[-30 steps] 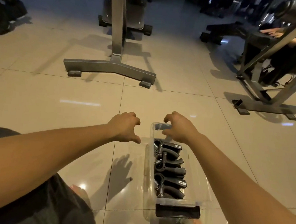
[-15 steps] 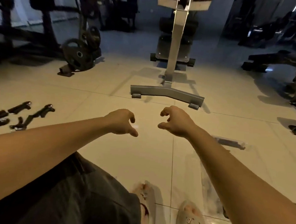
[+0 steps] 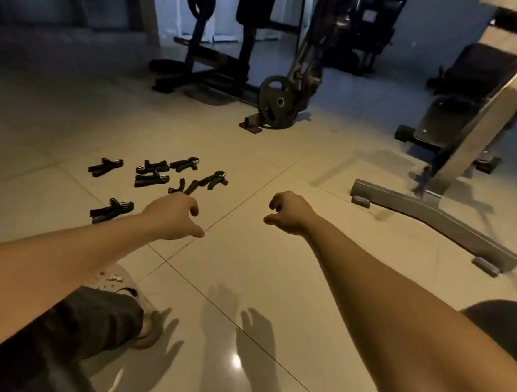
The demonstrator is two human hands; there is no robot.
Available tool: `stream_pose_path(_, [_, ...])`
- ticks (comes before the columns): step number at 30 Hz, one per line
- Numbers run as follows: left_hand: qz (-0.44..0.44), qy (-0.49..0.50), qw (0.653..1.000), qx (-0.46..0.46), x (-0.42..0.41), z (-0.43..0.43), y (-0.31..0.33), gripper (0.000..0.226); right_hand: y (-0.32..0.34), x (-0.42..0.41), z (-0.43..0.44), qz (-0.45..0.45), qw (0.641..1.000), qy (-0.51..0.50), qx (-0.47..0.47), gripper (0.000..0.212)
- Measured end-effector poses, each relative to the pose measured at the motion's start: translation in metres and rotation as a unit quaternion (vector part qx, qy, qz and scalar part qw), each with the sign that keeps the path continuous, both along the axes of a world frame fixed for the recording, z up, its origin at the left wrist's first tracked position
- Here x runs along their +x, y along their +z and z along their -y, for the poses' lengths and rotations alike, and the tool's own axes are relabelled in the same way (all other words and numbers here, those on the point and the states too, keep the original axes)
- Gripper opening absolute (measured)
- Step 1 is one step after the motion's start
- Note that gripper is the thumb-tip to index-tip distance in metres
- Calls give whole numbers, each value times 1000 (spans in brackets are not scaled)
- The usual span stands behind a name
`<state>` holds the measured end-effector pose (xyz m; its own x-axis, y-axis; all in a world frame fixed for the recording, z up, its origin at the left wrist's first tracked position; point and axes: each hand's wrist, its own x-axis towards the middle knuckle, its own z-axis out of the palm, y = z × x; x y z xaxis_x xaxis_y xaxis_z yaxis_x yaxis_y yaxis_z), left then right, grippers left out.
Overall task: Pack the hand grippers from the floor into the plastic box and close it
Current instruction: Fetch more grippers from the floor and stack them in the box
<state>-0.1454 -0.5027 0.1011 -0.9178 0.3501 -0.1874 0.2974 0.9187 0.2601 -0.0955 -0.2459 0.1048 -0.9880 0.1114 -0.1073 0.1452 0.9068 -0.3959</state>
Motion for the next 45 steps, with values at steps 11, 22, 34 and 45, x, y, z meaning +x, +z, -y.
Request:
stream_pose_path(11, [2, 134, 991, -4, -131, 123, -29, 56, -36, -189, 120, -57, 976, 178, 113, 45])
stream_pose_path(22, [79, 339, 933, 87, -268, 221, -139, 65, -145, -379, 181, 19, 949, 280, 144, 37])
stream_pose_path(34, [112, 329, 934, 79, -378, 273, -272, 94, -268, -479, 205, 145, 929, 337, 45, 62])
stream_pose_path(45, [24, 249, 968, -8, -399, 293, -342, 63, -334, -499, 222, 97, 866, 462, 165, 67])
